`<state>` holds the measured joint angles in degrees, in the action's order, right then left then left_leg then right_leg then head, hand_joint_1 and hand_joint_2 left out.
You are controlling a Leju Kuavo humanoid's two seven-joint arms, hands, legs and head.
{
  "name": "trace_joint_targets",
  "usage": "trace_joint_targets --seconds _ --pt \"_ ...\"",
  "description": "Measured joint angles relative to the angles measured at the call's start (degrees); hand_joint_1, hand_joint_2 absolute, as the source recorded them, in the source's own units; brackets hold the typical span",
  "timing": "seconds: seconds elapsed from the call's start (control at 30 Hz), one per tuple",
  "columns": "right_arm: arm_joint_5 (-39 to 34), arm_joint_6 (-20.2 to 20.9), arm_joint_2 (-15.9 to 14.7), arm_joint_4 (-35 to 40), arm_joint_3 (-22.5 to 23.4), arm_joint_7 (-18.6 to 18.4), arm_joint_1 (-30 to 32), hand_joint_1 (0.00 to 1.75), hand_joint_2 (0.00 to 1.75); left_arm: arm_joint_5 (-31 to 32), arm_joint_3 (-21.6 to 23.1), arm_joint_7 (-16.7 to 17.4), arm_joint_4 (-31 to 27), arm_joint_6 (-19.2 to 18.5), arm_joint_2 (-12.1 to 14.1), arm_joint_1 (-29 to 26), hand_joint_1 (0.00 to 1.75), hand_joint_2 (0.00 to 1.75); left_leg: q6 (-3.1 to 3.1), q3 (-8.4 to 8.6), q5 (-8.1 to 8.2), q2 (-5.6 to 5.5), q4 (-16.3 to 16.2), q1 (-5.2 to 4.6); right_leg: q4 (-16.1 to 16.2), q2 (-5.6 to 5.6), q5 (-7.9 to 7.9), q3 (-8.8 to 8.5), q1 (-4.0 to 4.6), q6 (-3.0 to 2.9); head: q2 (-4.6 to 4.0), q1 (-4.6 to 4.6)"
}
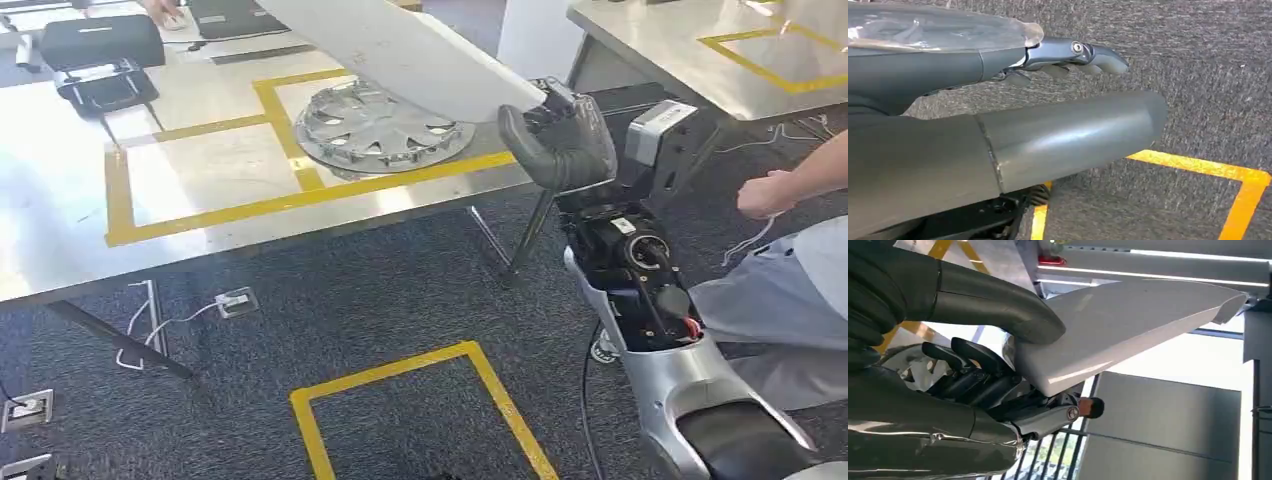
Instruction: Take the parts from the cabinet and place them on the table.
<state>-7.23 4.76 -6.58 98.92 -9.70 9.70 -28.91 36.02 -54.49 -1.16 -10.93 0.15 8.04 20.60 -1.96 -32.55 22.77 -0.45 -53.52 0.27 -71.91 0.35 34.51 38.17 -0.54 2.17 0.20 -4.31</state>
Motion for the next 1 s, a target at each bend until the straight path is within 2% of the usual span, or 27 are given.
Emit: trace_joint_targets --seconds 0.03,0.1,0.13,0.17,0.2,0.23,0.27,0.3,0.33,0.37,0.43,0.47,0.5,0.53,0.57,0.6,0.63,0.67,0.7,0.73,0.77,0.8,0.83,0.87,0.93,0.97,1.0 --pt "0.0 0.0 0.0 0.0 0.0 0.0 0.04 1.75 1.75 0.02 0.0 0.0 0.0 0.0 -0.07 -0.06 0.0 0.0 0.09 0.78 0.54 -0.05 -0.04 0.0 3.14 0.0 -2.45 -0.56 0.01 -0.09 0.0 -0.09" --pt "0.11 0.0 0.0 0.15 0.0 -0.02 0.06 1.75 1.75 0.15 -0.02 0.0 0.0 0.0 -0.2 0.06 0.0 0.0 0.34 2.37 1.64 -0.08 -0.04 -0.04 12.96 0.01 -10.36 -3.29 0.11 -0.57 0.0 -0.13" --pt "0.28 0.0 0.0 0.17 -0.02 -0.07 0.08 1.75 1.75 0.15 0.0 0.0 0.02 0.0 -0.37 0.08 0.0 0.0 0.55 2.62 2.07 -0.11 -0.03 -0.12 16.82 0.0 -13.76 -3.65 0.25 -0.89 -0.02 -0.11" --pt "0.33 -0.09 0.0 0.2 0.02 -0.04 0.14 1.75 1.75 0.15 0.0 0.0 0.02 0.0 -0.46 0.18 0.0 0.0 0.9 2.59 2.32 -0.34 -0.27 -0.27 17.96 -0.11 -11.24 -4.1 0.64 -1.16 -0.02 0.13" --pt "0.44 -0.09 0.0 0.37 0.02 -0.15 0.3 1.75 1.75 0.15 0.0 0.0 0.02 0.02 -0.48 0.26 0.0 0.0 1.3 2.34 2.61 -0.28 -0.39 -0.32 17.74 0.1 -12.16 -4.91 0.64 -1.8 0.0 0.07" --pt "0.55 -0.09 0.0 0.5 0.04 -0.11 0.54 1.75 1.75 0.15 0.0 0.0 0.02 0.0 -0.52 0.23 0.0 0.0 1.54 2.61 2.59 -0.22 -0.83 -0.35 18.09 0.08 -11.96 -4.83 0.62 -2.25 -0.02 -0.15" --pt "0.61 -0.09 0.0 0.52 0.04 -0.18 0.55 1.75 1.75 0.15 0.0 0.0 0.0 0.02 -0.5 0.27 0.0 0.0 1.83 2.85 2.65 -0.25 -0.54 -0.52 18.15 0.04 -11.82 -5.33 0.47 -2.57 0.0 -0.13" --pt "0.63 -0.02 0.0 0.7 0.02 -0.11 0.58 1.75 1.75 0.15 0.0 0.0 0.02 0.02 -0.41 0.37 0.0 0.0 2.17 2.68 3.39 -0.17 -1.08 -0.38 18.56 0.12 -11.86 -6.17 0.03 -2.73 0.0 -0.11" --pt "0.63 0.11 0.0 0.81 0.0 0.02 0.48 1.75 1.75 0.17 0.0 0.0 0.02 0.02 -0.5 0.53 0.0 0.0 2.41 1.81 3.59 0.04 -3.3 -0.28 18.66 0.03 -11.67 -6.58 0.04 -2.93 -0.02 0.09" --pt "0.66 0.22 0.0 0.81 0.02 0.07 0.42 1.75 1.75 0.17 0.0 0.0 0.0 0.02 -0.46 0.68 0.0 0.0 2.69 -0.66 4.69 0.08 -7.41 -0.19 18.64 0.0 -11.44 -6.74 0.01 -3.22 0.0 0.37" --pt "0.74 0.37 0.0 0.81 0.0 0.04 0.7 1.75 1.75 0.17 0.0 0.0 0.02 0.02 -0.35 0.48 0.0 0.0 3.17 -6.95 8.07 0.09 -16.6 0.14 18.63 0.07 -10.88 -7.05 0.02 -3.41 -0.02 0.35" --pt "0.83 0.52 0.0 0.81 -0.02 0.07 0.91 1.75 1.75 0.17 0.0 0.0 0.02 0.02 -0.42 0.35 0.0 0.0 3.37 -9.02 8.76 0.09 -18.84 0.23 18.61 0.12 -10.53 -7.32 0.01 -3.38 0.0 0.35" --pt "0.83 0.52 0.0 0.79 -0.02 0.07 1.1 1.75 1.75 0.17 0.0 0.0 0.02 0.02 -0.5 0.27 0.0 0.0 3.52 -9.88 7.93 0.1 -18.51 0.34 18.6 0.18 -10.17 -7.78 0.01 -3.32 0.0 0.39" --pt "0.83 0.55 0.0 0.79 -0.02 0.07 1.21 1.75 1.75 0.15 0.0 0.0 0.02 0.02 -0.5 0.25 0.0 0.0 3.46 -9.31 5.09 0.12 -15.36 0.47 18.59 0.19 -9.63 -8.5 0.0 -3.2 0.0 0.37" --pt "0.83 0.57 0.0 0.79 -0.02 0.11 1.18 1.75 1.75 0.15 0.0 0.0 0.02 0.02 -0.44 0.26 0.0 0.0 3.44 -7.98 1.84 0.13 -11.19 0.57 18.56 0.18 -9.16 -9.1 -0.01 -3.08 0.0 0.35" --pt "0.83 0.61 0.0 0.79 -0.02 0.18 1.17 1.75 1.75 0.15 0.0 0.0 0.02 0.02 -0.35 0.28 0.0 0.0 3.39 -6.1 -2.11 0.19 -5.67 0.63 18.56 0.15 -8.59 -9.83 -0.02 -2.84 0.0 0.37" --pt "0.83 0.61 0.0 0.79 -0.02 0.22 1.12 1.75 1.75 0.15 0.0 0.0 0.02 0.02 -0.35 0.27 0.0 0.0 3.16 -5.09 -4.5 0.38 -1.53 0.66 18.57 0.1 -8.08 -10.03 0.01 -2.48 -0.02 0.44" --pt "0.83 0.66 0.0 0.79 -0.02 0.26 1.08 1.75 1.75 0.15 0.0 0.0 0.02 0.02 -0.33 0.38 0.0 0.0 3.07 -4.57 -2.0 0.44 -0.73 0.19 18.36 0.26 -7.75 -10.12 0.21 -2.11 -0.02 0.68" --pt "0.83 0.68 0.0 0.79 0.0 0.31 1.0 1.75 1.75 0.15 0.0 -0.02 0.0 0.02 -0.26 0.41 0.0 0.0 2.18 -4.4 -2.06 0.45 -1.07 0.12 18.27 0.31 -7.45 -9.74 0.32 -1.76 0.0 0.59" --pt "0.87 0.72 0.0 0.79 -0.02 0.31 1.04 1.75 1.75 0.15 0.0 -0.02 0.0 0.02 -0.31 0.3 0.0 0.0 1.82 -4.48 -2.29 0.25 -1.17 0.1 18.31 0.24 -7.03 -9.99 0.27 -1.5 -0.02 0.3" --pt "0.9 0.79 0.0 0.79 0.0 0.42 0.95 1.75 1.75 0.15 0.0 -0.02 0.0 0.02 -0.33 0.29 0.0 0.0 1.36 -4.39 -1.83 0.2 -1.31 0.02 18.5 0.19 -6.71 -10.17 0.25 -1.1 0.0 0.22" --pt "0.92 0.79 0.0 0.85 0.02 0.48 0.9 1.75 1.75 0.15 0.0 -0.02 0.02 0.02 -0.35 0.4 0.0 0.0 1.04 -3.85 -1.74 0.23 -1.04 0.3 18.37 0.17 -6.21 -10.44 0.2 -0.7 0.0 0.24" --pt "0.92 0.83 0.0 0.85 -0.02 0.52 0.91 1.75 1.75 0.15 0.0 -0.02 0.0 0.02 -0.35 0.44 0.0 0.0 0.7 -3.32 -1.47 0.21 -0.88 0.33 17.03 -0.05 -5.5 -9.91 -0.04 -0.46 -0.02 -0.05" --pt "0.94 0.98 0.0 0.83 -0.04 0.63 0.83 1.75 1.75 0.15 0.0 -0.02 0.0 0.02 -0.35 0.56 0.0 0.0 0.2 -2.82 -1.05 0.19 -0.89 0.27 13.09 -0.11 -3.69 -8.24 0.0 -0.29 0.0 -0.11" --pt "0.96 1.01 0.0 0.72 0.02 0.72 0.9 1.75 1.75 0.15 0.0 -0.02 0.0 0.02 -0.37 0.45 0.0 0.0 -0.16 -2.06 -0.34 0.11 -0.93 0.08 2.72 -0.09 -0.2 -2.51 0.0 -0.09 0.0 -0.46" --pt "0.98 1.03 0.0 0.59 0.0 0.77 1.01 1.75 1.75 0.15 0.0 -0.02 0.02 0.02 -0.37 0.33 0.0 0.0 -0.21 -1.66 0.08 0.05 -0.96 -0.01 -1.11 -0.1 0.35 0.2 0.0 -0.07 0.0 -0.5" --pt "0.98 1.05 0.0 0.41 0.0 0.81 1.05 1.75 1.75 0.15 0.0 -0.02 0.02 0.02 -0.39 0.22 0.0 0.0 -0.25 -1.07 0.52 -0.01 -0.97 -0.14 -1.93 -0.1 -0.74 1.67 0.01 -0.19 0.0 -0.57"
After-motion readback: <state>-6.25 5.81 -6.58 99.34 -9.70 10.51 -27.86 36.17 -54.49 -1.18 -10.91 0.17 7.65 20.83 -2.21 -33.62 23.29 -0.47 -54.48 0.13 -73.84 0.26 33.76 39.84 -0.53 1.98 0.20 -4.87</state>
